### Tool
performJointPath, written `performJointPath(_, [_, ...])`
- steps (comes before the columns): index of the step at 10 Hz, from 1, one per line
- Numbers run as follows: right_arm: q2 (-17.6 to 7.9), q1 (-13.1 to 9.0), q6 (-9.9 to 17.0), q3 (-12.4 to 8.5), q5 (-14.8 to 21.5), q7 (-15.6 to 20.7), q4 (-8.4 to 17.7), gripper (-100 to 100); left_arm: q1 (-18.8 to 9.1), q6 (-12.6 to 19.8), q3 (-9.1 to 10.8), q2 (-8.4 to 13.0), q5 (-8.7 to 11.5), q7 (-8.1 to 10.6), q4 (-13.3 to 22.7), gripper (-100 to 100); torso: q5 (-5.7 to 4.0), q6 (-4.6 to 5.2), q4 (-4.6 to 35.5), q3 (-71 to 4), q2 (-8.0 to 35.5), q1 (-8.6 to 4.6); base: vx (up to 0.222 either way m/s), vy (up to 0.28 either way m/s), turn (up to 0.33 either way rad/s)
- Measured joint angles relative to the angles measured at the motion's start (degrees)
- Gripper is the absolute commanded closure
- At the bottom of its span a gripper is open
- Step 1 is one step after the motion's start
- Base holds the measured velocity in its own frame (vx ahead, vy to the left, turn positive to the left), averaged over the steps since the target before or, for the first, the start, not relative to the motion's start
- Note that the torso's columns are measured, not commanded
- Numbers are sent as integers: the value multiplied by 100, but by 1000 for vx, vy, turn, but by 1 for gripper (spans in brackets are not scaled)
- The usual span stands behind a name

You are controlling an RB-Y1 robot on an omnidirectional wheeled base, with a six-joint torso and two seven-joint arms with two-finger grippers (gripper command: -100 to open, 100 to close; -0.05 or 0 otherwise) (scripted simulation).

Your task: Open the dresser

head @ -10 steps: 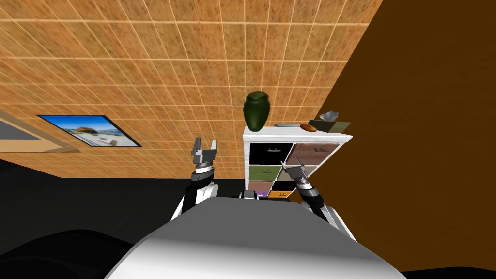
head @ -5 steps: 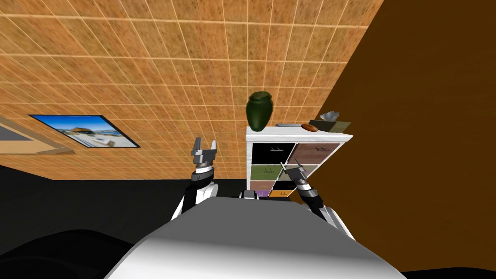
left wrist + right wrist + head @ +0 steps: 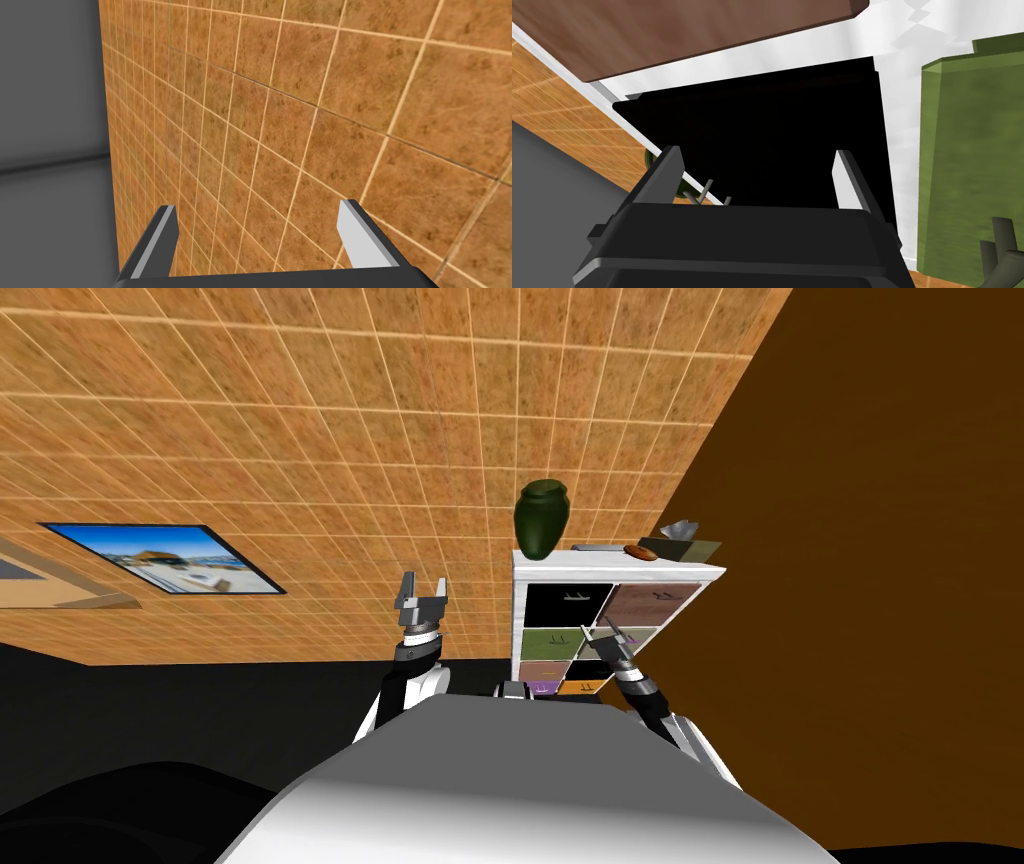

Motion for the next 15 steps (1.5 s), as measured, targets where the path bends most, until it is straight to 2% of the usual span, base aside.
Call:
performJointPath(4, [-72,-111,-88,-71,157,499,275,-100,0,0,0,0,0,0,0,0,-11,10,-10,5,3,-9,-3,41,-15])
performJointPath(7, [-139,-98,-129,-152,338,931,441,-100,0,0,0,0,0,0,0,0,-4,12,6,10,17,-16,-21,65,-33])
performJointPath(10, [-127,-115,-218,-203,481,1351,783,-100,0,0,0,0,0,0,0,0,33,9,45,4,24,8,-10,43,-16])
performJointPath(15, [-30,-161,-313,-287,688,1998,1087,-100,0,0,0,0,0,0,0,0,34,10,50,13,39,8,-8,48,-24])
